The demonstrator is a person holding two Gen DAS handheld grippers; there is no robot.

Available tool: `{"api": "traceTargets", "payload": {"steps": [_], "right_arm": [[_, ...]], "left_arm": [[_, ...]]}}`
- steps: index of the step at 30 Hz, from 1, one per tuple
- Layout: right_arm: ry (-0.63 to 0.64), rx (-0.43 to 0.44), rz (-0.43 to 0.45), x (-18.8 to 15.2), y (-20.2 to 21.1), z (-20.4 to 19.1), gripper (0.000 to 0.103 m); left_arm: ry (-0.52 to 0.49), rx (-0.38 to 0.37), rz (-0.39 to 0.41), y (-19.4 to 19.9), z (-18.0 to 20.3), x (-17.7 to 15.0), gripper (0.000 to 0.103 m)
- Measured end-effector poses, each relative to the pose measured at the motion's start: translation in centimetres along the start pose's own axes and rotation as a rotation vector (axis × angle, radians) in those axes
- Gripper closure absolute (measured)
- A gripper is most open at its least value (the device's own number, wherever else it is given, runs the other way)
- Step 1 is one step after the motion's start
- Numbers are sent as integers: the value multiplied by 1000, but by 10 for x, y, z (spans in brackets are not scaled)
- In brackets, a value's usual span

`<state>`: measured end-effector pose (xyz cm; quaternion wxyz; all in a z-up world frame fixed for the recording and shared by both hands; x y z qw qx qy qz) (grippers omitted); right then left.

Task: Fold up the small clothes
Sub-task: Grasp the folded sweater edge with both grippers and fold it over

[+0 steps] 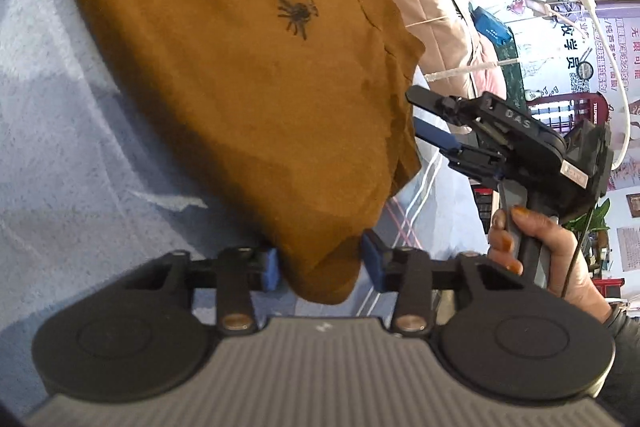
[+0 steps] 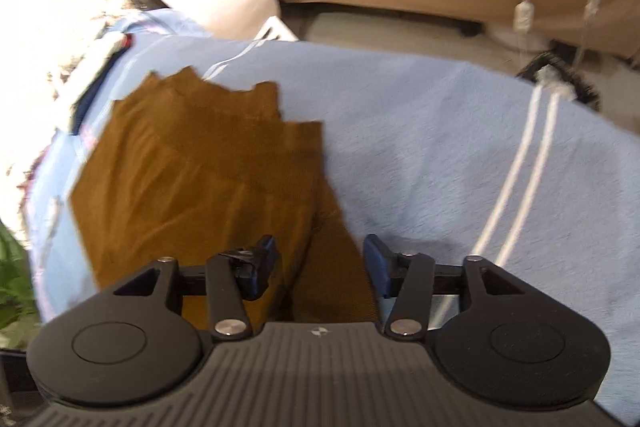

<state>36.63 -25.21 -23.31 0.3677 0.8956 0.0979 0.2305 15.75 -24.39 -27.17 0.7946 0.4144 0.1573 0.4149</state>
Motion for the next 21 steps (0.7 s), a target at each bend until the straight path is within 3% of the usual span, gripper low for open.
{"api": "traceTargets", "payload": {"steps": [3, 6, 8, 9, 10, 21], "right_arm": [[-10, 19, -5, -2, -3, 0, 13], [-26, 28, 9, -2, -5, 1, 16], [-21, 7, 11, -3, -3, 2, 53], [-22, -22, 8, -3, -3, 7, 86], [-40, -31, 4, -4, -2, 11, 98], [-84, 17, 51, 4, 11, -9, 100]], "left_arm": [[26, 12, -8, -3, -6, 0, 87], [31, 31, -6, -5, -5, 2, 94], [-2, 46, 8, -3, -2, 0, 94], [2, 45, 8, -3, -1, 0, 95], [17, 42, 3, -4, -1, 0, 95], [48, 5, -12, 7, 8, 11, 96]]}}
Point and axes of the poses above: each gripper's, at about its wrist camera, not at the fingertips, and y roughly against the way its jaws point, z to its right, x to its top, the point moved 10 cm from there along -y, roughly the way its jaws point, and after that the axes turned 12 degrees about x, right-handed, at the moved point
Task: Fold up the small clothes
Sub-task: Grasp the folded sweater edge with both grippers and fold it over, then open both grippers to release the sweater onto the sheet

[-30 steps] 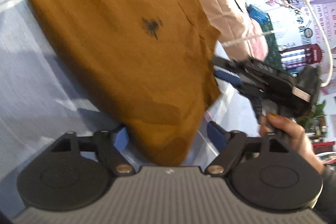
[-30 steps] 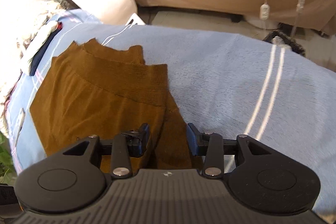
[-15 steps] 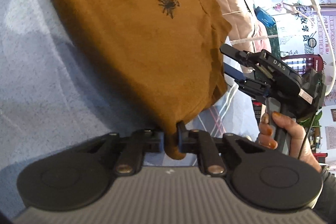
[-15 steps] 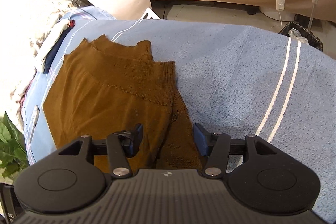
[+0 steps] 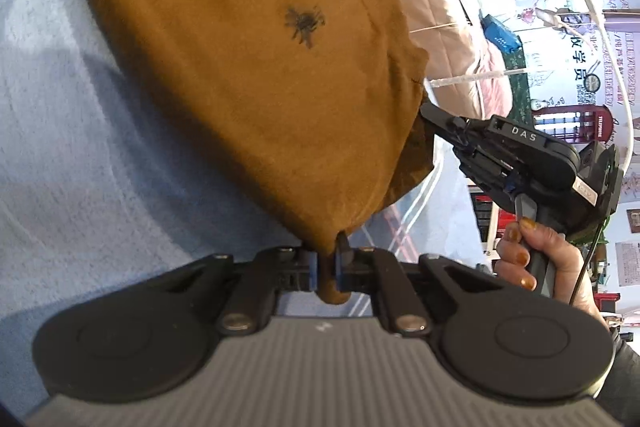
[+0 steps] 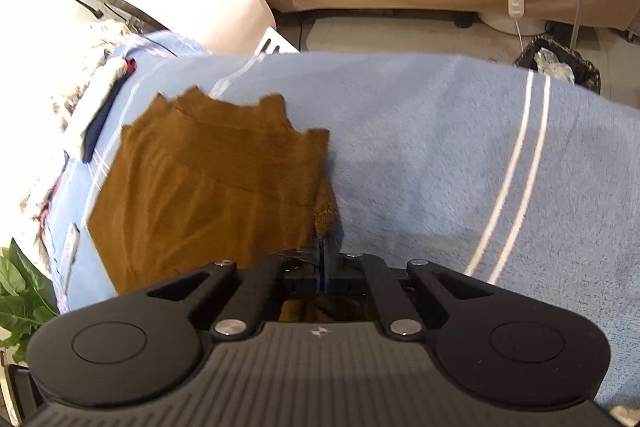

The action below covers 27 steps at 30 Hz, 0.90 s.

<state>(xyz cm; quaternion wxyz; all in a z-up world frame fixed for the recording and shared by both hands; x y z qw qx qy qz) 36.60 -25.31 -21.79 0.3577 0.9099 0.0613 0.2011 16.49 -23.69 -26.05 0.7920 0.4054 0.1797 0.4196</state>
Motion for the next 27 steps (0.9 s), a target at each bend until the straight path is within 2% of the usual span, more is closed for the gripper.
{"api": "traceTargets", "payload": {"steps": [6, 10, 14, 17, 21, 24, 27], "right_arm": [[0, 69, -8, 20, -4, -48, 100], [0, 107, -19, 43, -27, -94, 100], [29, 143, -30, 73, -69, -150, 100], [63, 138, -54, 92, -108, -183, 100], [70, 110, -79, 108, -160, -211, 100], [74, 83, -108, 110, -193, -225, 100], [89, 69, -135, 108, -218, -237, 100]], "left_arm": [[58, -67, 16, 30, 5, 33, 97], [73, -61, 87, 65, -7, 81, 97], [61, 2, 194, 102, -32, 142, 97], [112, 38, 238, 125, -60, 185, 97], [191, 63, 264, 140, -95, 231, 97], [244, 67, 251, 141, -119, 255, 97], [235, 75, 264, 144, -134, 268, 97]]}}
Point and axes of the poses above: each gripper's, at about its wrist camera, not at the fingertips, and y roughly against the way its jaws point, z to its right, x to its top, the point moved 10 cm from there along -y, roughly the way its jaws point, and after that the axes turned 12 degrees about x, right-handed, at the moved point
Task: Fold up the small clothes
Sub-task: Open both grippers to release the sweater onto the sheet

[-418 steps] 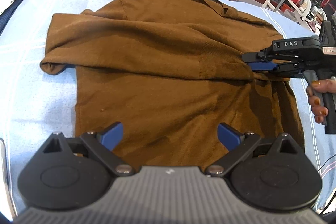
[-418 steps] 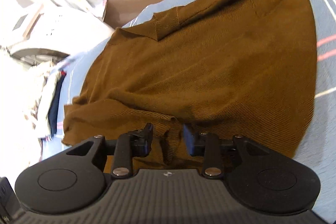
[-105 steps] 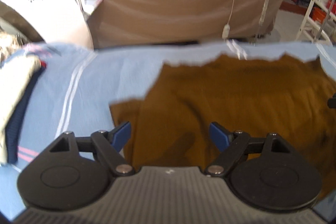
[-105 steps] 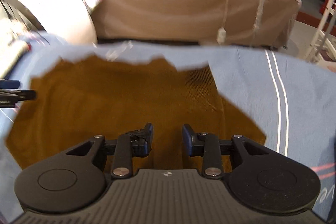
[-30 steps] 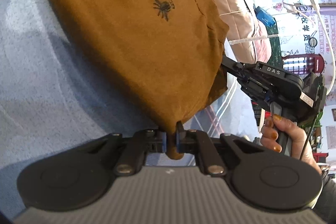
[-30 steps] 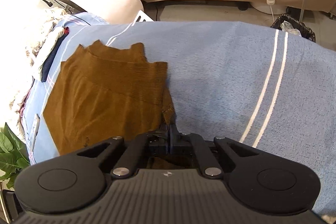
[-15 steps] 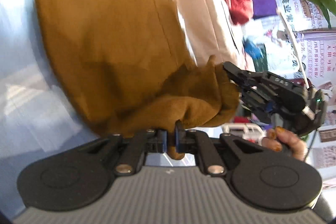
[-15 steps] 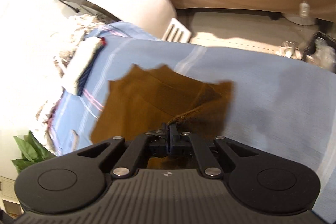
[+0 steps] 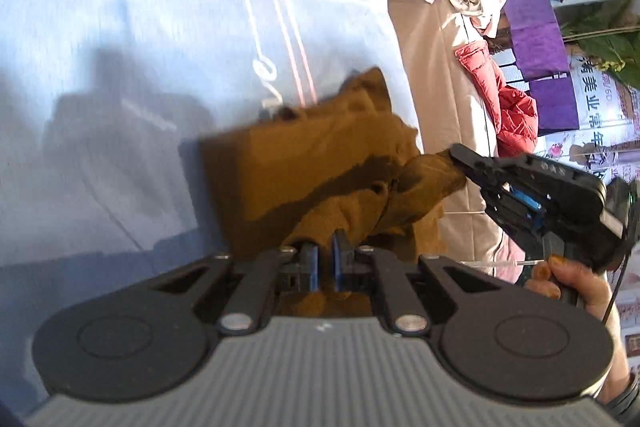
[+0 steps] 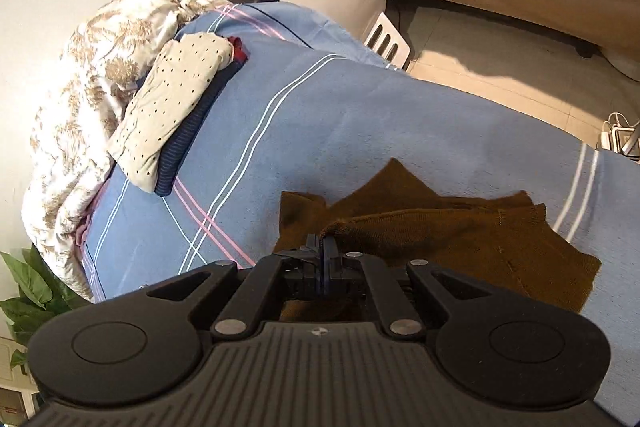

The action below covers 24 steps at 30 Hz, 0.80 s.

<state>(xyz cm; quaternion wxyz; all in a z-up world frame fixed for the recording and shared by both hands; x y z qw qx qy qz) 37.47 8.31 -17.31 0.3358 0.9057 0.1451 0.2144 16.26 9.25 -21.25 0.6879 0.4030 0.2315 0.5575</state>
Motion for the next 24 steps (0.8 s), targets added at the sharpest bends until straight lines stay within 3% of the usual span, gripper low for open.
{"api": "traceTargets", "payload": {"steps": [2, 5, 6, 7, 9, 10, 12, 15, 17, 21, 24], "right_arm": [[-5, -15, -9, 2, -12, -3, 100], [-4, -73, -26, 3, -26, 2, 97], [-1, -77, -22, 4, -29, 2, 88], [0, -81, -17, 5, -32, 0, 83], [12, -90, -15, 6, -36, -3, 74], [24, -97, -8, 7, -37, -5, 67], [24, -76, 38, 12, -36, -11, 57], [3, 13, 179, 23, -18, -25, 56], [41, 4, 238, 23, -1, -32, 56], [183, -126, 229, -3, 28, -29, 56], [185, -140, 192, -35, 43, -17, 56]], "left_arm": [[-15, 5, -8, -4, -7, 9, 95], [33, 17, -74, -13, -20, 17, 81], [28, 22, -66, -14, -20, 21, 74], [7, 35, -46, -11, -24, 23, 60], [-63, 54, 11, 0, -26, 30, 43], [-106, 67, 44, 4, -24, 37, 40], [-199, 89, 104, 18, -24, 44, 38], [-394, 105, 186, 36, -12, 51, 37], [-556, 66, 193, 46, 4, 39, 38], [-900, 80, 181, 40, 32, 4, 41], [-1025, 131, 147, 27, 27, -8, 51]]}}
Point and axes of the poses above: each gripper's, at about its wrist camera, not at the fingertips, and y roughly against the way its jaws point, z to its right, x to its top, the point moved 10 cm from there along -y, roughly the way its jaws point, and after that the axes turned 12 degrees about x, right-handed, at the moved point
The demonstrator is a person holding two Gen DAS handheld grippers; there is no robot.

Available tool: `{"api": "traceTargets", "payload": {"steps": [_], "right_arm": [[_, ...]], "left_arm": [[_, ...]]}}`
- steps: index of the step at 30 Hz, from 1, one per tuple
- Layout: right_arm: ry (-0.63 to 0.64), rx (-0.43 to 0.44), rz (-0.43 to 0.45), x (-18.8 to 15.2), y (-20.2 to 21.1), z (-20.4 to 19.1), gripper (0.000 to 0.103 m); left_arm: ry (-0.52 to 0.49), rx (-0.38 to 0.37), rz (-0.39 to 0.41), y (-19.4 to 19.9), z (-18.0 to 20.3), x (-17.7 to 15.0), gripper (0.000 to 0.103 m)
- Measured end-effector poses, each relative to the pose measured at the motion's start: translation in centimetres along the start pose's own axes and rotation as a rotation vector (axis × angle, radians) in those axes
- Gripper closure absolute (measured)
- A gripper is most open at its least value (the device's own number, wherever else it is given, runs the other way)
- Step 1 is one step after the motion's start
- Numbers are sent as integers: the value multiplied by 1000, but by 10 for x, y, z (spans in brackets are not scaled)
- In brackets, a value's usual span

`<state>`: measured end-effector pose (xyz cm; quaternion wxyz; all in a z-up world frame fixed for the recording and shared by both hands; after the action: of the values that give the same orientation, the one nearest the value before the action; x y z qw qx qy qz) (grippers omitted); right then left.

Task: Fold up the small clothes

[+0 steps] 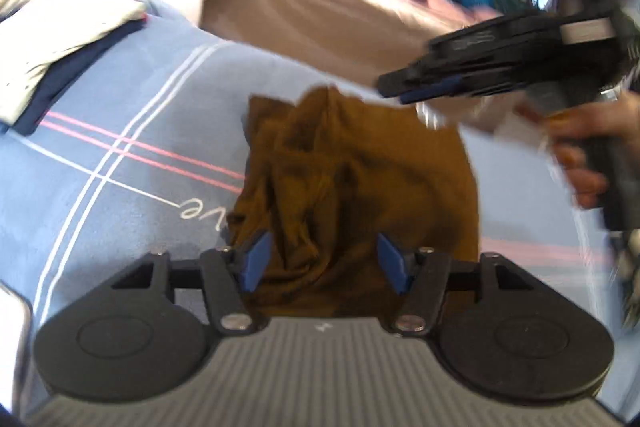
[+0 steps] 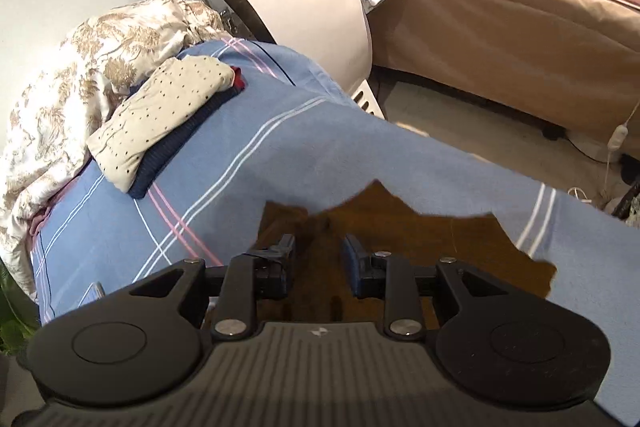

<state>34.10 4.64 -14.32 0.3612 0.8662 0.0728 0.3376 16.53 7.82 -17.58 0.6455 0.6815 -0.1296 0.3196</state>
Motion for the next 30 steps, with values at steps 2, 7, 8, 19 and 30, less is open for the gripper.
{"api": "traceTargets", "payload": {"steps": [2, 7, 8, 19, 30], "right_arm": [[-42, -1, -10, -20, 13, 11, 56], [-145, 3, 16, -51, 34, 29, 55], [-157, 2, 18, -53, 34, 29, 55], [-190, -57, 34, -76, 28, 29, 37], [-238, -118, 130, -81, 46, 41, 0]], "left_arm": [[-40, 16, -14, -4, -7, -3, 56], [-144, -7, -52, -11, -17, -3, 56], [-174, -12, -56, -12, -14, -2, 56], [-112, -40, -217, -43, -26, -15, 99], [235, -103, -166, -11, -77, -20, 20]]}}
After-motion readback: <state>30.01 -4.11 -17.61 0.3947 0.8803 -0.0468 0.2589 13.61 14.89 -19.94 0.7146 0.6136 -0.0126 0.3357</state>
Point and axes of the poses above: each gripper's, at about its wrist camera, not at the fingertips, and y roughly against the way its jaws point, z to its right, x to its top, the point moved 10 cm from there along -y, roughly the way its jaws point, and after that the axes turned 12 degrees about x, right-handed, at the moved point
